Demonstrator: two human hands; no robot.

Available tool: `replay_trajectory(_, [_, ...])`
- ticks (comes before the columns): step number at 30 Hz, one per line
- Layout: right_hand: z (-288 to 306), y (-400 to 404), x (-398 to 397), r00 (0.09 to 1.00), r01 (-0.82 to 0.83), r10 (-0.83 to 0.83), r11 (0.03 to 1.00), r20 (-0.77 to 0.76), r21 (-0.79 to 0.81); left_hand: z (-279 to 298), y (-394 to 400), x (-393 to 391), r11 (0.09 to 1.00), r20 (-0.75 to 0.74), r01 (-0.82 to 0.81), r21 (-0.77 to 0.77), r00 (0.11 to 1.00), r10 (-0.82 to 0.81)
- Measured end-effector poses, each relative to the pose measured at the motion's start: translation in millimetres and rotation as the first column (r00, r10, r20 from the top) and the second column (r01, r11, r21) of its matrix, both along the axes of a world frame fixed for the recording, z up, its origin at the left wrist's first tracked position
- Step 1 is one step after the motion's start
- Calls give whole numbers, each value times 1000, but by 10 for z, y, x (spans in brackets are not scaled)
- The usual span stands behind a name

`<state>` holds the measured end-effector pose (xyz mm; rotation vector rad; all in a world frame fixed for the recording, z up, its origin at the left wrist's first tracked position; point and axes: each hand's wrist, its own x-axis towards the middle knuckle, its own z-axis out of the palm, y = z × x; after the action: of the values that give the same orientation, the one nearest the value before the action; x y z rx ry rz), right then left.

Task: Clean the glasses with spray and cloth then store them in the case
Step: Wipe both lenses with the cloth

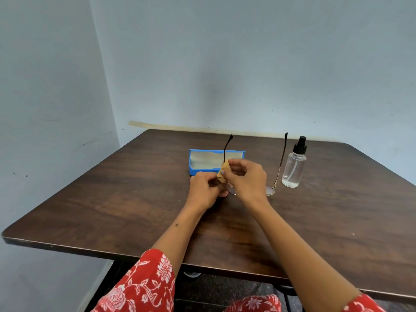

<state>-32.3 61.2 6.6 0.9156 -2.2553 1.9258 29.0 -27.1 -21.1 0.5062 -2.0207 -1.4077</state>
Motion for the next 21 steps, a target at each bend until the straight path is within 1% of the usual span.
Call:
replay_trajectory(2, [117,-17,2,1000,23,-23,999,-4,-49,6,19,0,999,-9,6,47,1000,-6])
replay_trajectory(5, [190,-44,5,1000,25,-25,995,8,-98,4,29,2,998,-10,0,59,1000,0])
replay_trajectory(9, [49,-38,38,999,43,-42,998,19,-47,24,32,11,1000,24,10,6,1000,-10])
replay_trajectory(11, [33,-39,39,999,43,-42,999,25,-28,31,37,16,1000,10,16,7,1000,-16])
replay_trajectory(13, [97,-54,24,999,47,-46,998,14,-42,30,41,17,999,-6,7,34,1000,-7])
replay_trajectory(17, [228,-86,10,1000,29,-28,990,10,-137,13,34,3,996,-9,2,86,1000,-1])
replay_trajectory(19, [179,-86,24,999,40,-39,991,9,-128,17,34,6,997,-1,7,78,1000,-7])
replay_trajectory(21, [75,-71,42,999,43,-43,996,11,-84,27,36,14,998,-3,8,54,1000,-8])
